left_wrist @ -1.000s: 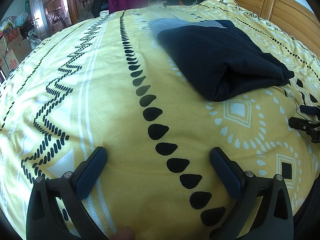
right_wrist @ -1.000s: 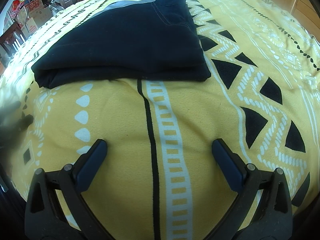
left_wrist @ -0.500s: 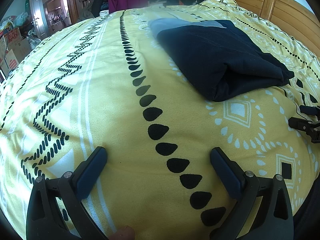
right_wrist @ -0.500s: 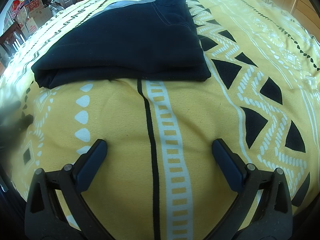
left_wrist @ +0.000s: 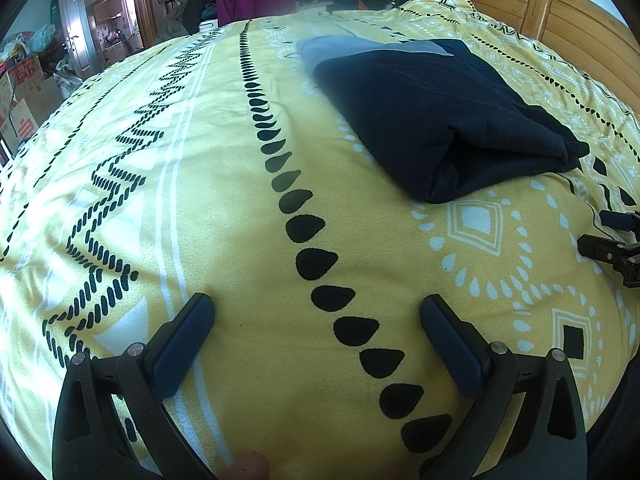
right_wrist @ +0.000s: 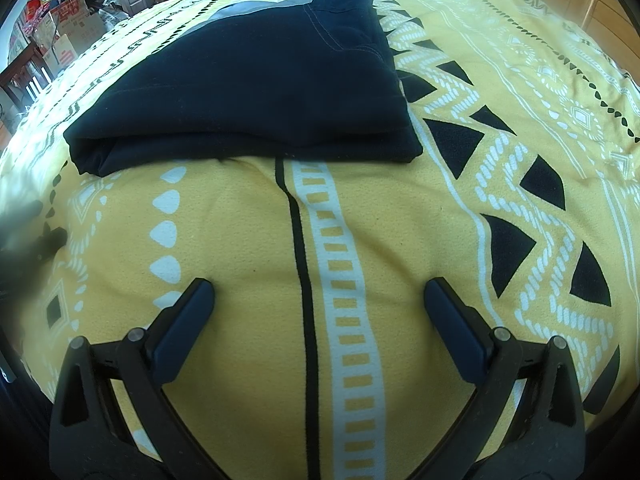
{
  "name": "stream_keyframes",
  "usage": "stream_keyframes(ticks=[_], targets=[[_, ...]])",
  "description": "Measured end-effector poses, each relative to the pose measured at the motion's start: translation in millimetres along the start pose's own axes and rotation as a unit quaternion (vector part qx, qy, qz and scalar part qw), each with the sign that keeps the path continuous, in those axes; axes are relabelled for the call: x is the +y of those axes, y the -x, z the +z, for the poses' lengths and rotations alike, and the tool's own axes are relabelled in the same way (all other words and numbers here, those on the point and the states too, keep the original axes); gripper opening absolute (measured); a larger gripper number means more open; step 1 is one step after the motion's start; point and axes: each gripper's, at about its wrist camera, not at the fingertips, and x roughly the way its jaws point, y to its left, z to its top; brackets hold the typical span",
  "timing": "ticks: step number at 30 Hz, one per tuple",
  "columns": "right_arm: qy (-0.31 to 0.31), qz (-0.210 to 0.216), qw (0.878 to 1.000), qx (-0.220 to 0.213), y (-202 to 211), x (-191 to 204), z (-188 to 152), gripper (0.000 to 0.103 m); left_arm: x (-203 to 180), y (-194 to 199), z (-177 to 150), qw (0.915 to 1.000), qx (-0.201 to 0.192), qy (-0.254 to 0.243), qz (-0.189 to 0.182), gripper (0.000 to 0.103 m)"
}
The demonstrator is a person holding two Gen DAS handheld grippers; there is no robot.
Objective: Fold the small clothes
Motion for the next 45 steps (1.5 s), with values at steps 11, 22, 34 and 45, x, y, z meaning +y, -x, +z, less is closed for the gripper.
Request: stream_keyframes(ticks=[11,22,34,45], targets=[[0.000,0.000,1.000,0.000,0.1,0.3,-0.3,0.103,0.6,0.2,0.9,1.0000,0.001,0.000,-0.001,0.103],[0.000,-0.001,1.000,0.000,-0.1,0.3,-0.3,0.103,0.5,0.2,0.8,1.0000,0.002,0.000,0.000,0.103],[0.001,-0.001,1.000,0.000,-0.3,-0.1,-0.3,0.103,3.6,-2.0,4.7,0.9999,0.008,0.009,-0.010,0.103],[0.002,-0.001,1.000,-0.001,-0.3,0.0,-0.3,0.103,2.3,-2.8,7.5,0.9998,0.010,0.014,-0.008,0.103]])
